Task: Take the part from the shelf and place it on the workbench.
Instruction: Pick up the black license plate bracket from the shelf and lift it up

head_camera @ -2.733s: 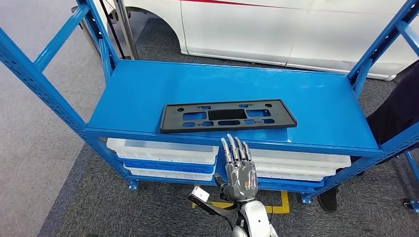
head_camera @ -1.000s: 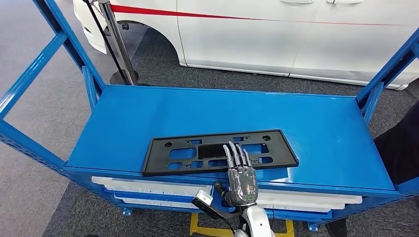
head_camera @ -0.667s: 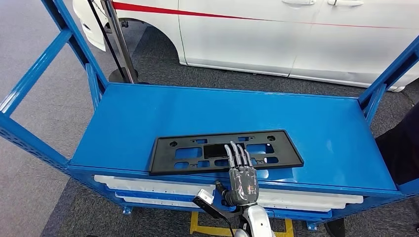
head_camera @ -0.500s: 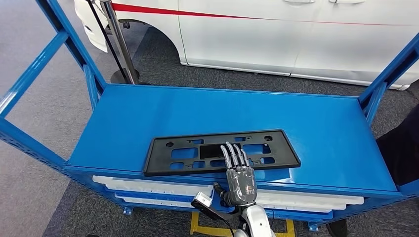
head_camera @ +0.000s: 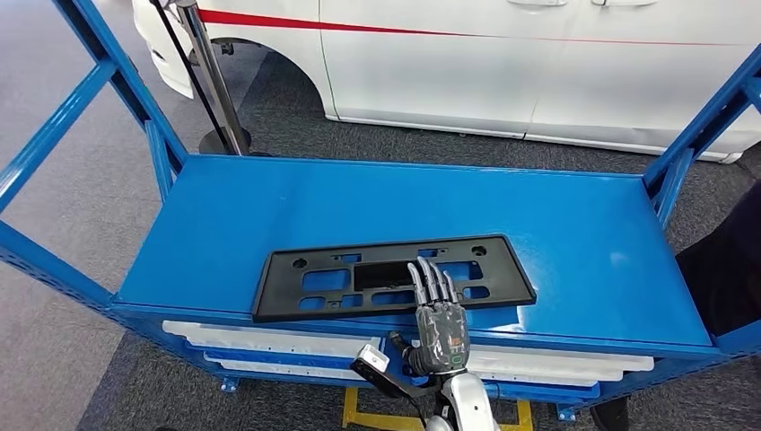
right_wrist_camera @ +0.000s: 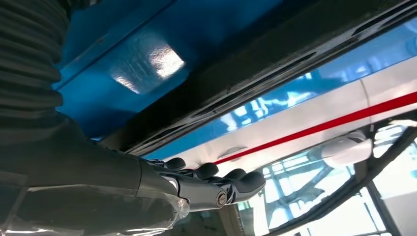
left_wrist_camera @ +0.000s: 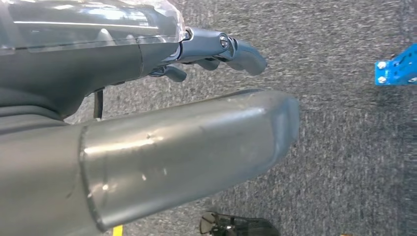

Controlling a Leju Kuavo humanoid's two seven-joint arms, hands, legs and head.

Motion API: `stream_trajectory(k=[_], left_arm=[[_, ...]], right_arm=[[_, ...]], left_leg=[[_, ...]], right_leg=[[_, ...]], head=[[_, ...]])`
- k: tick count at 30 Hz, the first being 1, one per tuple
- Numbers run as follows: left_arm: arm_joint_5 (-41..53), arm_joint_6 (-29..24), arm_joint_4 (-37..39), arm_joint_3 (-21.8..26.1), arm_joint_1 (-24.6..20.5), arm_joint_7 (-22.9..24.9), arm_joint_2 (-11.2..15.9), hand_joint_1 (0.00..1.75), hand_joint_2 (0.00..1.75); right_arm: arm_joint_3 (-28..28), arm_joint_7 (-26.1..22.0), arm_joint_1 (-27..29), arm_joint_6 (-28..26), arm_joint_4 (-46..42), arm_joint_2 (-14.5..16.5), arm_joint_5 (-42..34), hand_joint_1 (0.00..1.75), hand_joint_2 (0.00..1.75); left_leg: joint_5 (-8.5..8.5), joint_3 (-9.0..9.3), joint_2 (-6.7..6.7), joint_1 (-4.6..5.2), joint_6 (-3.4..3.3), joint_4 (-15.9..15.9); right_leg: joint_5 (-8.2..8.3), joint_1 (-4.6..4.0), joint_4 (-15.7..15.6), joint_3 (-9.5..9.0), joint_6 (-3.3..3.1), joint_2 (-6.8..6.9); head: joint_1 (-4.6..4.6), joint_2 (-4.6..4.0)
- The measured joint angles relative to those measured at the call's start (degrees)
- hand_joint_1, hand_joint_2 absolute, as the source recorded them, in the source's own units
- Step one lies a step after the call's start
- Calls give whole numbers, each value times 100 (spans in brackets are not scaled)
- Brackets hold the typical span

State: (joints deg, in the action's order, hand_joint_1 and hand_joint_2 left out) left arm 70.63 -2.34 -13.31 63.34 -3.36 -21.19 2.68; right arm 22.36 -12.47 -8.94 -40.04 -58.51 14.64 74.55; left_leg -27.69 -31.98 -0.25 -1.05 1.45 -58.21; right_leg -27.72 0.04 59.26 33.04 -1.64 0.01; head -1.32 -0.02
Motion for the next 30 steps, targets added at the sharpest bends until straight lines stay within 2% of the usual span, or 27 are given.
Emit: stream_trajectory(k=[3,4,5,7,8,9,10,11,12,14,15,18,19,21,23,24,25,26,28,29,30], left_arm=[[14,3,0,0,-1,-1,1,0,0],[22,6,0,0,-5,-2,1,0,0],[30,9,0,0,-10,-2,1,0,0],[52,14,0,0,-12,-4,1,0,0],[62,15,0,1,-9,-6,1,0,0],[71,16,0,2,-6,-9,1,0,0],[76,19,0,4,-4,-13,-1,0,0],[80,22,0,5,-5,-16,-2,0,0],[85,26,0,7,-7,-17,-3,0,0],[94,32,0,9,-11,-20,-3,0,0],[99,33,0,11,-10,-21,-3,0,0],[115,33,0,13,-10,-27,-3,0,0],[121,33,0,13,-11,-29,-3,0,0],[128,33,0,13,-13,-34,-1,0,0],[137,36,0,13,-8,-44,1,0,0],[144,40,0,13,-3,-50,1,0,0],[152,45,0,13,0,-59,-2,0,0],[163,48,0,13,-1,-68,-3,0,0],[187,52,0,13,-8,-85,-3,0,0],[211,57,0,13,-18,-94,-1,0,0],[233,63,0,13,-29,-104,0,0,0]], right_arm=[[0,-28,-1,0,0,-1,-96,0,175],[4,-51,-5,0,-1,-1,-179,0,175],[15,-72,-10,0,-1,-2,-275,0,175],[78,-91,-30,9,-2,-9,-537,0,175],[141,-90,-50,34,-3,-15,-722,0,175],[227,-84,-79,74,-12,-21,-937,0,175],[320,-77,-117,123,-27,-26,-1130,0,175],[418,-64,-163,173,-49,-30,-1283,0,175],[510,-46,-212,215,-80,-31,-1379,0,175],[669,-2,-308,277,-142,-37,-1483,0,175],[743,16,-346,297,-169,-39,-1521,0,175],[891,40,-398,312,-217,-41,-1555,0,175],[921,44,-408,312,-230,-40,-1556,0,175],[969,55,-430,311,-251,-39,-1555,0,175],[1009,104,-451,308,-244,-40,-1526,0,175],[1029,148,-459,305,-231,-41,-1500,0,175],[1052,197,-468,303,-212,-42,-1462,0,175],[1073,240,-482,301,-190,-42,-1426,0,175],[1115,329,-537,299,-113,-41,-1322,0,175],[1142,385,-596,299,-38,-40,-1240,0,175],[1178,449,-672,300,68,-38,-1132,0,175]], left_leg=[[31,10,15,-4,-109,45],[54,15,23,-17,-154,66],[76,19,30,-33,-192,86],[92,3,37,-35,-229,89],[94,-5,37,-34,-231,86],[95,-9,36,-35,-231,81],[93,-10,35,-36,-227,74],[88,-6,32,-38,-217,63],[77,-2,28,-41,-202,47],[48,-19,21,-22,-140,-3],[41,-34,18,-15,-103,-21],[41,-56,16,-32,1,-20],[-5,-74,18,-40,27,-67],[-266,-259,20,-47,62,-486],[-592,-614,20,-45,81,-1236],[-663,-756,20,-45,83,-1517],[-626,-815,21,-44,76,-1610],[-492,-778,21,-44,63,-1503],[-87,-503,21,-37,20,-873],[48,-345,19,-17,-7,-546],[109,-223,19,4,-38,-284]], right_leg=[[6,-4,0,10,95,-29],[-65,0,85,42,124,-29],[-205,6,280,121,147,-26],[-607,28,971,417,179,-19],[-756,37,1325,570,191,-18],[-803,46,1535,657,200,-18],[-734,56,1537,647,203,-17],[-570,66,1329,537,200,-16],[-358,75,968,356,191,-14],[-115,70,317,47,163,-18],[-86,60,148,-19,148,-22],[-94,39,60,-23,62,-31],[-82,45,38,-33,22,-26],[-67,56,1,-56,-41,-9],[-76,33,-1,-59,-77,2],[-83,19,2,-63,-90,4],[-92,5,6,-68,-100,3],[-101,-6,11,-77,-108,0],[-128,-23,23,-105,-112,-10],[-139,-35,24,-116,-103,-16],[-144,-41,25,-116,-83,-22]], head=[[0,1],[2,1],[4,1],[7,1],[7,1],[6,1],[7,1],[6,1],[7,1],[5,1],[2,1],[-4,1],[-3,1],[-4,1],[-5,1],[-4,1],[-4,1],[-4,0],[-4,1],[-4,2],[-4,2]])
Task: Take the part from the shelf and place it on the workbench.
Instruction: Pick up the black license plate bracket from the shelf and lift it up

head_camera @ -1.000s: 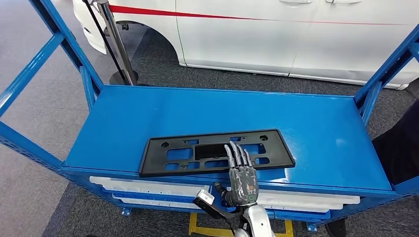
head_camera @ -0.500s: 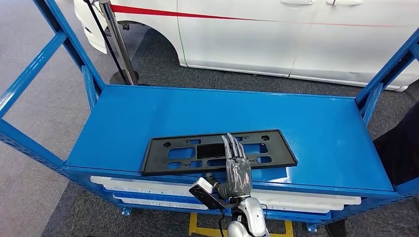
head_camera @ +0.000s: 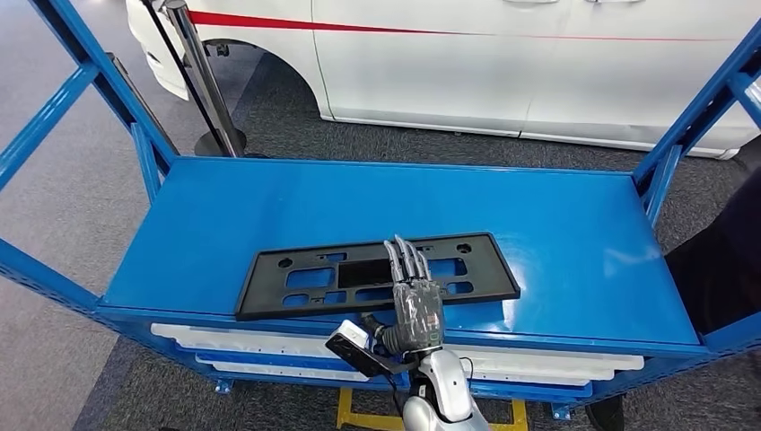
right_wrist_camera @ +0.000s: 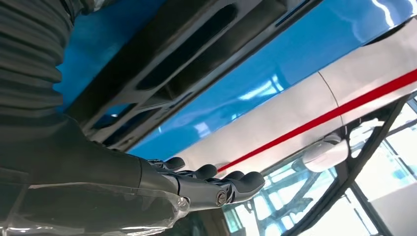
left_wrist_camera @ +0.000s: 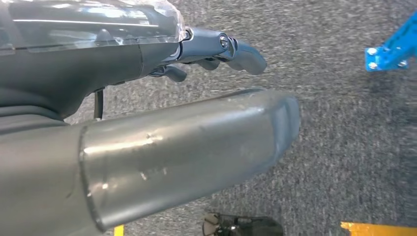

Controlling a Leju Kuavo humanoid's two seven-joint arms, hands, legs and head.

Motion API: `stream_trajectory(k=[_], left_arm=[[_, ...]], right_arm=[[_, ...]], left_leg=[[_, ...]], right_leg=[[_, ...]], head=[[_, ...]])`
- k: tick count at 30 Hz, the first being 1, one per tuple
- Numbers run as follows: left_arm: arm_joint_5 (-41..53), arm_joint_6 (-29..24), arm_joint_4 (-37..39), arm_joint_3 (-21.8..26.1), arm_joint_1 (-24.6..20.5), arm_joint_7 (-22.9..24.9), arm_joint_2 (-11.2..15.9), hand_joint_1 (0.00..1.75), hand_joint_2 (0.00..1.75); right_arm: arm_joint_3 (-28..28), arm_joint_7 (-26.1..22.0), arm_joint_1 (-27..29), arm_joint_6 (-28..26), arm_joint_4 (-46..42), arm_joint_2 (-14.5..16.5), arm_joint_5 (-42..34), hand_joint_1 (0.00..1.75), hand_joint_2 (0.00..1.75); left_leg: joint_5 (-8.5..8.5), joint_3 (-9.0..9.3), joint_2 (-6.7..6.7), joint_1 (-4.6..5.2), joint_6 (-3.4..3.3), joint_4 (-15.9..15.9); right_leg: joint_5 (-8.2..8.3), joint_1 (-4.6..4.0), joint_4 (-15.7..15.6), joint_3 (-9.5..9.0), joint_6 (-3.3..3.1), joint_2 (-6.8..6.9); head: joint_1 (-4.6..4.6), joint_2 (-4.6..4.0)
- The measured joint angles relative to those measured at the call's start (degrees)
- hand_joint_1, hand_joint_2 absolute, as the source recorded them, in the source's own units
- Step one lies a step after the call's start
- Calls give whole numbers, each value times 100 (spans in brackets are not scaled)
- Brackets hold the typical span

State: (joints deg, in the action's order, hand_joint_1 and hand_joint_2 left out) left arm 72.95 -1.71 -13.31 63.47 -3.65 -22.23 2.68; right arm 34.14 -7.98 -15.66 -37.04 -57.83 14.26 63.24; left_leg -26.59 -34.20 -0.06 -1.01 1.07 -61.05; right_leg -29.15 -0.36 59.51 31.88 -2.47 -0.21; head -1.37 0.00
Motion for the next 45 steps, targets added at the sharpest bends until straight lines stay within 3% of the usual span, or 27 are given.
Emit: stream_trajectory(k=[2,5,7,9,10,11,12,14,15,17,20,21,24,25,26,27,28,29,31,32,36,38,40,41,42,43,45], left_arm=[[49,12,0,-1,-22,-15,2,0,0],[91,23,0,-2,-26,-20,1,0,0],[105,29,0,-2,-32,-23,-6,0,0],[127,34,0,-2,-41,-26,-9,0,0],[142,36,0,-2,-42,-27,-10,0,0],[159,38,0,-2,-42,-28,-11,0,0],[178,42,0,-2,-43,-28,-13,0,0],[219,52,0,-4,-52,-28,-18,0,0],[241,58,0,-8,-60,-28,-19,0,0],[285,67,0,-15,-77,-25,-21,0,0],[333,78,0,-22,-101,-11,-25,0,0],[338,79,1,-24,-107,-7,-26,0,0],[352,79,1,-26,-116,3,-23,0,0],[362,79,1,-27,-118,8,-22,0,0],[372,79,1,-29,-118,12,-23,0,0],[379,79,2,-31,-119,15,-25,0,0],[380,79,2,-33,-121,17,-25,0,0],[381,78,2,-34,-126,18,-22,0,0],[381,76,2,-34,-147,18,-18,0,0],[381,74,2,-34,-153,18,-17,0,0],[381,73,2,-34,-155,17,-20,0,0],[381,74,2,-34,-163,17,-21,0,0],[381,74,2,-34,-161,17,-21,0,0],[381,74,2,-35,-161,17,-21,0,0],[381,74,2,-36,-161,17,-21,0,0],[381,74,2,-36,-162,17,-21,0,0],[378,70,2,-37,-163,16,-27,0,0]], right_arm=[[79,127,-158,5,246,6,249,0,175],[144,247,-298,8,519,10,495,0,175],[173,285,-373,16,648,9,558,0,175],[204,359,-422,90,777,1,685,0,175],[226,417,-442,151,836,-7,791,0,175],[256,486,-476,218,894,-15,919,0,175],[294,556,-529,273,953,-21,1043,0,175],[375,708,-667,345,1092,-25,1263,0,175],[410,789,-739,361,1176,-25,1358,0,175],[473,937,-885,353,1365,-25,1521,0,175],[514,1048,-1054,275,1616,-11,1628,0,175],[514,1057,-1088,244,1675,-4,1631,0,175],[514,1058,-1208,132,1899,4,1614,0,175],[510,1058,-1251,91,1982,5,1598,0,175],[495,1057,-1287,48,2059,4,1574,0,175],[468,1053,-1318,16,2115,2,1553,0,175],[427,1046,-1347,-8,2160,0,1536,0,175],[375,1040,-1376,-25,2193,-3,1526,0,175],[260,1031,-1439,-35,2234,-27,1523,0,175],[206,1029,-1466,-37,2249,-46,1524,0,175],[59,1023,-1515,-38,2283,-115,1528,0,175],[19,1023,-1530,-38,2300,-151,1531,0,175],[0,1023,-1534,-38,2316,-180,1532,0,175],[-8,1021,-1534,-38,2323,-191,1532,0,175],[-17,1018,-1535,-38,2330,-199,1532,0,175],[-27,1022,-1538,-40,2336,-207,1533,0,175],[-54,1060,-1553,-60,2340,-220,1540,0,175]], left_leg=[[-29,98,-5,42,-46,209],[-3,133,-3,11,-115,304],[18,163,10,-21,-169,357],[13,166,14,-20,-195,359],[8,170,15,-20,-196,357],[1,178,15,-19,-196,354],[-8,192,15,-20,-190,350],[-35,228,11,-19,-162,341],[-51,234,6,-7,-137,325],[-61,230,-1,9,-77,313],[-71,235,-7,-9,17,319],[-147,199,-7,-15,40,229],[-650,-215,-4,-28,88,-672],[-771,-372,-4,-30,99,-1010],[-787,-452,-4,-30,105,-1189],[-689,-424,-4,-30,103,-1143],[-509,-292,-3,-30,94,-888],[-311,-87,-4,-30,76,-484],[-96,243,-5,-8,33,183],[-77,310,-7,6,9,328],[-23,306,10,-4,-122,394],[17,291,33,-24,-184,420],[27,263,45,-13,-205,417],[28,255,49,-8,-207,413],[29,254,49,-3,-208,410],[28,260,47,1,-207,407],[21,279,41,16,-196,404]], right_leg=[[5,-4,-13,12,52,-3],[-57,2,42,26,147,5],[-317,14,475,224,206,6],[-626,37,1205,605,238,6],[-672,48,1457,751,248,7],[-607,57,1522,811,251,8],[-433,64,1356,756,248,9],[-13,68,633,433,217,12],[110,61,306,287,196,12],[153,40,29,173,156,2],[184,38,-31,148,73,4],[202,52,-64,130,41,14],[232,67,-108,117,-15,38],[233,63,-105,122,-20,41],[233,60,-100,124,-19,41],[232,58,-94,122,-18,39],[231,57,-89,117,-16,36],[229,57,-83,111,-10,34],[225,33,-66,117,33,29],[230,24,-63,123,64,27],[195,26,-17,147,191,15],[-122,36,462,358,241,13],[-499,47,1225,708,269,14],[-568,50,1477,821,272,15],[-520,50,1519,833,266,15],[-370,49,1337,735,249,15],[16,28,537,331,180,16]], head=[[0,-1],[3,-1],[6,-1],[7,-2],[8,-2],[8,-1],[8,-1],[8,-2],[7,-2],[3,-2],[2,-1],[2,-1],[-1,-1],[-1,-1],[-1,-2],[-1,-1],[-1,-1],[-1,-1],[2,-1],[3,-1],[8,-2],[12,-2],[13,-1],[13,-1],[13,-1],[13,-1],[13,-2]])
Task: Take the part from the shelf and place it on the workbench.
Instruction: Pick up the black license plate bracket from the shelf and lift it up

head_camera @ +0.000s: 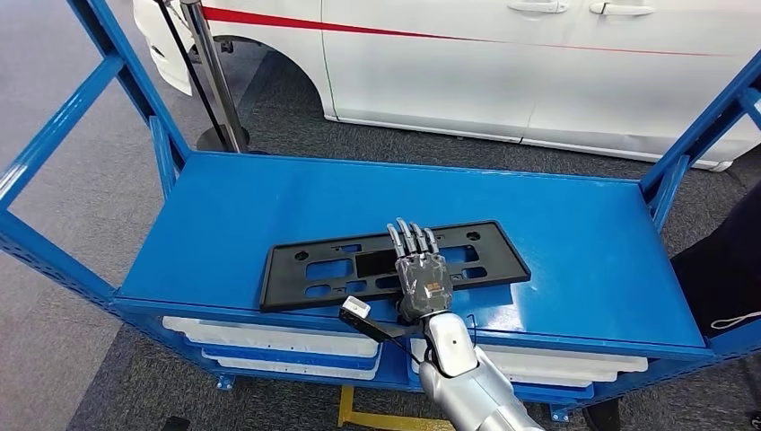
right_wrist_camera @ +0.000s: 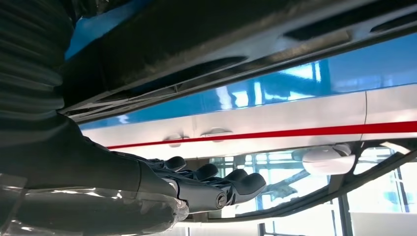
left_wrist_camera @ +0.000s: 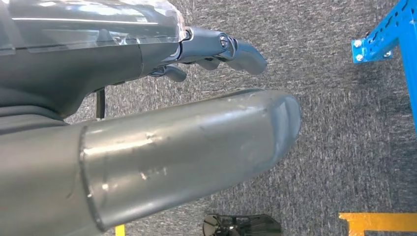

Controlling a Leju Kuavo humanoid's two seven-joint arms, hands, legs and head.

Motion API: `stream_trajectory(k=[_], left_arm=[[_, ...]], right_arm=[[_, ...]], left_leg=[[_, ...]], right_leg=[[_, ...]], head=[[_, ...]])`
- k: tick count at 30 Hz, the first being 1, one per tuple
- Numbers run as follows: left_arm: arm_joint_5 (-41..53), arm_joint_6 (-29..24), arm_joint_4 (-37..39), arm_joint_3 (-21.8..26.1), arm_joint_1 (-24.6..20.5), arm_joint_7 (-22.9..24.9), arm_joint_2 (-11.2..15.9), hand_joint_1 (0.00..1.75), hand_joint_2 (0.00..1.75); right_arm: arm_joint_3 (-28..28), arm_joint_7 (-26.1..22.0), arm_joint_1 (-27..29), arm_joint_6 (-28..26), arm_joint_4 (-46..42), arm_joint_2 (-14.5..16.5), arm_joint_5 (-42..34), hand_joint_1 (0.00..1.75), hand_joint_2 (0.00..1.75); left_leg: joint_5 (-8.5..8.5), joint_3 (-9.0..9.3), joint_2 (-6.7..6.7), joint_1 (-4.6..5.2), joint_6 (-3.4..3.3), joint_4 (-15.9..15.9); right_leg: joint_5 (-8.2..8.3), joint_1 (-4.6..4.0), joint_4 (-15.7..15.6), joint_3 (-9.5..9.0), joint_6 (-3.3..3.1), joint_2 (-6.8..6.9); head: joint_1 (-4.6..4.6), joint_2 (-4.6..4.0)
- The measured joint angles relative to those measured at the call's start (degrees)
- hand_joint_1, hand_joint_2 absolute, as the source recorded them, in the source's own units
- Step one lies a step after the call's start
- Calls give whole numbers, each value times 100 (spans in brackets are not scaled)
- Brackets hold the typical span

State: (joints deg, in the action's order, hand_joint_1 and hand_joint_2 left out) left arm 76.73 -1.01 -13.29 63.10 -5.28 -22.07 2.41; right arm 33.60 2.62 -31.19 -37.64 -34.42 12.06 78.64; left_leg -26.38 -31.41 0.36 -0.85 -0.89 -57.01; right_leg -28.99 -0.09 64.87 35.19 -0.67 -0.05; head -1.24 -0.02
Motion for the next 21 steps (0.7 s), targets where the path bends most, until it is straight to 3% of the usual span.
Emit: stream_trajectory(k=[2,6,7,8,10,11,12,13,16,18,21], left_arm=[[-7,-9,0,1,-2,1,-9,0,0],[-13,-16,1,2,3,-2,-19,0,0],[-15,-17,2,2,3,-4,-20,0,0],[-19,-20,3,2,4,-6,-17,0,0],[-34,-25,4,3,10,-9,-15,0,0],[-40,-27,5,3,18,-9,-15,0,0],[-44,-28,5,4,29,-9,-15,0,0],[-44,-30,6,7,39,-10,-15,0,0],[-48,-35,7,16,47,-16,-12,0,0],[-51,-37,7,22,48,-22,-15,0,0],[-60,-44,7,26,64,-36,-20,0,0]], right_arm=[[-44,41,-18,-11,-4,-29,10,0,175],[-161,32,-40,36,-52,-116,20,0,175],[-188,35,-45,42,-61,-132,25,33,175],[-221,38,-48,47,-71,-149,30,77,175],[-298,36,-39,70,-84,-197,15,164,175],[-341,21,-29,96,-90,-220,-13,175,175],[-386,-4,-18,138,-93,-242,-55,175,175],[-434,-36,-6,198,-103,-261,-109,175,175],[-568,-108,12,393,-158,-301,-244,175,175],[-642,-122,17,470,-182,-329,-282,175,175],[-734,-124,17,529,-210,-369,-298,175,175]], left_leg=[[-8,-4,-5,19,32,-9],[-45,-33,-9,13,145,-44],[-141,-88,-10,8,173,-172],[-296,-198,-11,0,201,-413],[-661,-526,-13,-19,254,-1141],[-763,-666,-12,-33,278,-1446],[-759,-725,-12,-48,297,-1577],[-640,-672,-11,-64,313,-1472],[-131,-130,-19,-93,328,-374],[-80,22,-37,-70,272,-48],[-53,16,-36,-61,141,-33]], right_leg=[[174,-27,-569,-262,-51,5],[216,-13,-720,-311,-119,18],[239,8,-755,-324,-153,28],[259,30,-787,-333,-179,38],[266,31,-795,-325,-202,49],[265,32,-792,-320,-201,48],[264,34,-788,-319,-198,46],[258,40,-778,-321,-189,43],[210,54,-704,-316,-110,22],[197,41,-667,-292,-35,7],[177,42,-640,-273,55,-10]], head=[[-3,1],[-5,1],[-7,1],[-8,1],[-11,1],[-11,2],[-11,2],[-11,2],[-11,1],[-7,2],[-3,2]])
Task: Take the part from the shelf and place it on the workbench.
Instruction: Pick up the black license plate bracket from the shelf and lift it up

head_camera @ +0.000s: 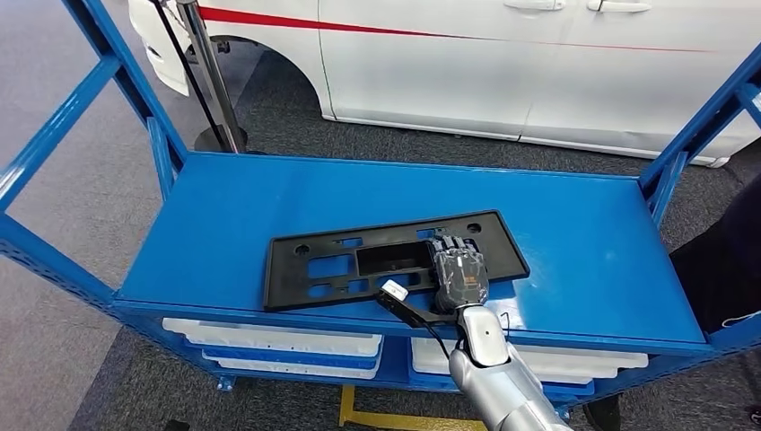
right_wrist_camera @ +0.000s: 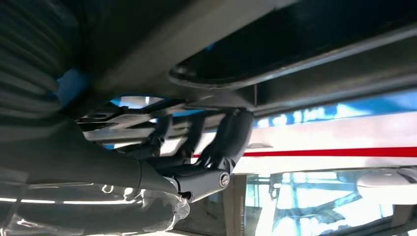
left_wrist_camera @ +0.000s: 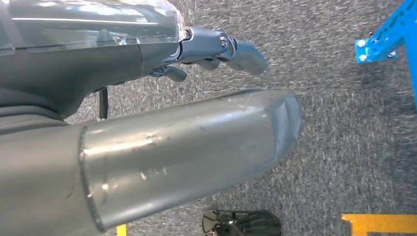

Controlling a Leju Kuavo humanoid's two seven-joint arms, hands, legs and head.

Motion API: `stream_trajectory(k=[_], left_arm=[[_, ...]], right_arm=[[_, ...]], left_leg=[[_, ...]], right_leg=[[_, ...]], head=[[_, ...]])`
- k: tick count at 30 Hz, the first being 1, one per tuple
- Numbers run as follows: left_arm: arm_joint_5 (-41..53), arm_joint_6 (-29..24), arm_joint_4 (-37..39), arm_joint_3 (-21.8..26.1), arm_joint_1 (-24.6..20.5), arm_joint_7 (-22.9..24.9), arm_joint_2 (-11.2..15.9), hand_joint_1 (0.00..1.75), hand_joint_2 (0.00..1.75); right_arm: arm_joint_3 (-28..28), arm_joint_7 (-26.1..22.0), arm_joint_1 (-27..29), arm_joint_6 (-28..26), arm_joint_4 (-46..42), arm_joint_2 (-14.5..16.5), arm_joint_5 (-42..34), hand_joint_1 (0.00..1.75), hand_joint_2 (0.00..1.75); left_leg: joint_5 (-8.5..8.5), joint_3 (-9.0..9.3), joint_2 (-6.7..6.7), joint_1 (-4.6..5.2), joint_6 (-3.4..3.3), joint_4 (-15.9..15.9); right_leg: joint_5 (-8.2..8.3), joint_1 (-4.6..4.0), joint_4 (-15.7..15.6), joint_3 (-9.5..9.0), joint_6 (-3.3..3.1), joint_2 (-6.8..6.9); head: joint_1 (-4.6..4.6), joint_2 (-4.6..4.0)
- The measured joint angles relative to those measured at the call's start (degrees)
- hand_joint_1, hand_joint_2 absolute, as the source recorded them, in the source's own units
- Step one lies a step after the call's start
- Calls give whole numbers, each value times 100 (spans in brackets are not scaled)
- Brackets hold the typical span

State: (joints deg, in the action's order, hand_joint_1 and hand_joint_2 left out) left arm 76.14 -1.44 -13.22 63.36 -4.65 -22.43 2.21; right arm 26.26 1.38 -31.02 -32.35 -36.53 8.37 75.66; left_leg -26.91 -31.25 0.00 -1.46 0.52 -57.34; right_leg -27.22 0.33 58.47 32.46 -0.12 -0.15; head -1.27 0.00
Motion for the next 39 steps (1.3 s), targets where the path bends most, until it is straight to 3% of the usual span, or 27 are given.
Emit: stream_trajectory(k=[2,3,5,6,7,8,9,11,13,16,18,20,21,22,23,25,27,30,32,35,36,37,38,39], left_arm=[[-3,-4,0,2,0,-11,-3,0,0],[-3,-6,0,3,1,-15,-3,0,0],[-3,-7,0,7,7,-17,-6,0,0],[-3,-7,0,8,10,-17,-9,0,0],[-3,-7,0,9,12,-17,-12,0,0],[-3,-7,0,10,12,-17,-16,0,0],[-3,-7,0,11,12,-17,-22,0,0],[-4,-5,2,11,9,-24,-43,0,0],[-9,-4,5,12,7,-38,-62,0,0],[-18,-5,8,13,8,-63,-81,0,0],[-34,-6,10,14,15,-73,-86,0,0],[-52,-6,11,20,33,-75,-90,0,0],[-56,-5,11,24,47,-76,-92,0,0],[-57,-5,11,28,59,-76,-95,0,0],[-58,-5,11,32,67,-76,-98,0,0],[-60,-6,11,40,70,-76,-102,0,0],[-62,-7,13,48,64,-77,-107,0,0],[-62,-7,14,50,65,-78,-116,0,0],[-62,-7,14,50,58,-78,-122,0,0],[-67,-7,15,57,58,-79,-123,0,0],[-76,-7,15,66,64,-79,-124,0,0],[-86,-9,15,80,68,-78,-127,0,0],[-99,-13,15,99,71,-78,-133,0,0],[-114,-18,15,123,72,-78,-143,0,0]], right_arm=[[-43,-5,-11,31,-26,-30,-8,175,175],[-54,-10,-11,40,-34,-43,-9,175,175],[-62,-23,0,44,-45,-66,-8,175,175],[-64,-28,7,44,-48,-76,-7,175,175],[-64,-31,11,43,-53,-84,-4,175,175],[-64,-33,12,43,-60,-90,2,175,175],[-64,-34,12,42,-68,-94,8,175,175],[-63,-36,11,41,-86,-106,20,175,175],[-56,-41,16,40,-104,-114,27,175,175],[-50,-51,21,42,-128,-113,33,175,175],[-47,-63,29,45,-138,-113,30,175,175],[-47,-103,54,51,-146,-115,8,175,175],[-47,-135,71,54,-156,-115,-13,175,175],[-47,-167,88,56,-173,-115,-40,175,175],[-47,-198,100,57,-194,-115,-67,175,175],[-49,-233,113,58,-237,-115,-105,175,175],[-52,-238,123,58,-269,-115,-119,175,175],[-59,-237,147,61,-302,-118,-129,175,175],[-63,-241,158,68,-311,-122,-146,175,175],[-69,-362,210,70,-363,-128,-278,175,175],[-71,-459,253,73,-423,-131,-386,175,175],[-73,-584,312,82,-518,-133,-541,175,175],[-74,-738,382,108,-661,-133,-761,175,175],[-74,-921,464,162,-870,-131,-1060,175,175]], left_leg=[[27,-2,16,-16,-92,23],[29,-7,24,-10,-120,23],[26,-15,31,7,-145,22],[24,-13,31,14,-148,21],[21,-5,29,20,-149,20],[16,8,25,24,-145,20],[9,22,20,27,-139,19],[-11,30,15,48,-103,10],[-18,21,15,50,-45,8],[-84,0,13,20,48,-54],[-375,-204,12,7,92,-507],[-715,-545,11,1,140,-1241],[-772,-659,12,-7,162,-1484],[-716,-681,13,-18,180,-1527],[-555,-594,15,-31,194,-1341],[-188,-240,17,-52,216,-594],[-57,-16,1,-40,167,-120],[-58,-3,-5,-18,36,-68],[-23,-4,10,-29,-56,-38],[-4,-26,28,-13,-131,-26],[-5,-28,31,-5,-136,-27],[-9,-24,31,0,-137,-28],[-15,-15,30,2,-135,-30],[-22,-1,26,3,-128,-31]], right_leg=[[-230,13,330,140,44,-3],[-421,19,673,294,60,-1],[-739,24,1435,655,80,0],[-760,25,1630,754,81,0],[-663,25,1599,746,70,0],[-473,21,1344,630,47,0],[-246,9,945,445,10,0],[17,-27,240,122,-61,2],[33,-64,4,31,-94,2],[75,-42,-93,-10,-160,17],[109,-11,-155,-42,-205,46],[110,-11,-157,-40,-222,61],[107,-10,-151,-40,-222,62],[101,-7,-140,-40,-218,60],[91,1,-124,-41,-206,54],[53,8,-63,-33,-155,33],[22,-6,4,-4,-90,4],[27,-12,15,14,-8,-21],[-120,2,194,92,39,-19],[-656,12,1193,550,77,-12],[-751,13,1493,692,80,-12],[-740,12,1616,756,75,-12],[-619,9,1517,712,60,-12],[-420,6,1212,569,35,-13]], head=[[2,-1],[2,-2],[2,-2],[2,-2],[2,-2],[2,-2],[2,-2],[-1,-1],[-4,-1],[-5,-2],[-6,-2],[-7,-1],[-7,-1],[-7,-1],[-7,-1],[-8,-1],[-4,-2],[1,-2],[2,-2],[2,-2],[2,-1],[2,-1],[2,-1],[2,-1]])
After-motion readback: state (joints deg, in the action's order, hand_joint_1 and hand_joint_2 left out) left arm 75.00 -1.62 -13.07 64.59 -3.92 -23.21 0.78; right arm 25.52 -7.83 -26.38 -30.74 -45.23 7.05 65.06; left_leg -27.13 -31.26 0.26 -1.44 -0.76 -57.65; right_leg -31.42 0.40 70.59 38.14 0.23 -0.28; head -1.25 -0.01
